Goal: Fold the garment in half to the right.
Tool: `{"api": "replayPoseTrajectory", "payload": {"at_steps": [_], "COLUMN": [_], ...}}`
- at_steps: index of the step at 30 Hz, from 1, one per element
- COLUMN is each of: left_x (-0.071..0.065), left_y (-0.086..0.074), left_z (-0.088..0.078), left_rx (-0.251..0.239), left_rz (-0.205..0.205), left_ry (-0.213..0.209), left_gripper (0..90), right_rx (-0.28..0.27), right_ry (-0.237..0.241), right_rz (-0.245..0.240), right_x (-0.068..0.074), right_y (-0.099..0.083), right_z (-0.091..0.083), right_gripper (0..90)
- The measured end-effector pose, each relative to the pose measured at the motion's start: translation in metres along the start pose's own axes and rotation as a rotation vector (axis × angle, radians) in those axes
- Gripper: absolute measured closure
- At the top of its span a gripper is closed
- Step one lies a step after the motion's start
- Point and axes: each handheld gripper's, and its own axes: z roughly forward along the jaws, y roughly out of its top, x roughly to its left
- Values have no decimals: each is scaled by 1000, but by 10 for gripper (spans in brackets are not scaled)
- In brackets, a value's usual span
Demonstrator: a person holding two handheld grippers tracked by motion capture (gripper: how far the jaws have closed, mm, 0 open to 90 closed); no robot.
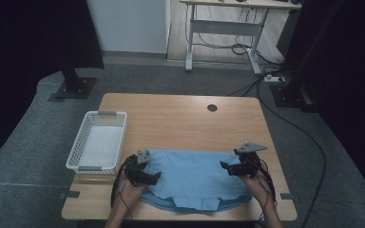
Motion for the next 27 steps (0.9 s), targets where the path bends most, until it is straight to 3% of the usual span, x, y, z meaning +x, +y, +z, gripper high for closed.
{"api": "replayPoseTrajectory", "payload": {"at_steps": [7,16,23,27], "left_x": [-3,-3,-5,-8], "left_y": [-3,-5,-6,-7], "left_z": [-4,-7,-10,-10], "left_rx": [-27,-48,-65,-76], "left_rz": [2,2,9,15], "left_ry": [-5,-4,-18,-36], "left_gripper": [103,218,353,480], "right_rx": [-1,31,68,70], "right_ry": [57,103,81,104], "right_rz": [-38,-66,-87,-47], "right_x": [26,53,57,52], "right_y": [9,3,-11,-17], "right_z": [18,54,73,78], "right_gripper": [155,156,155,151]}}
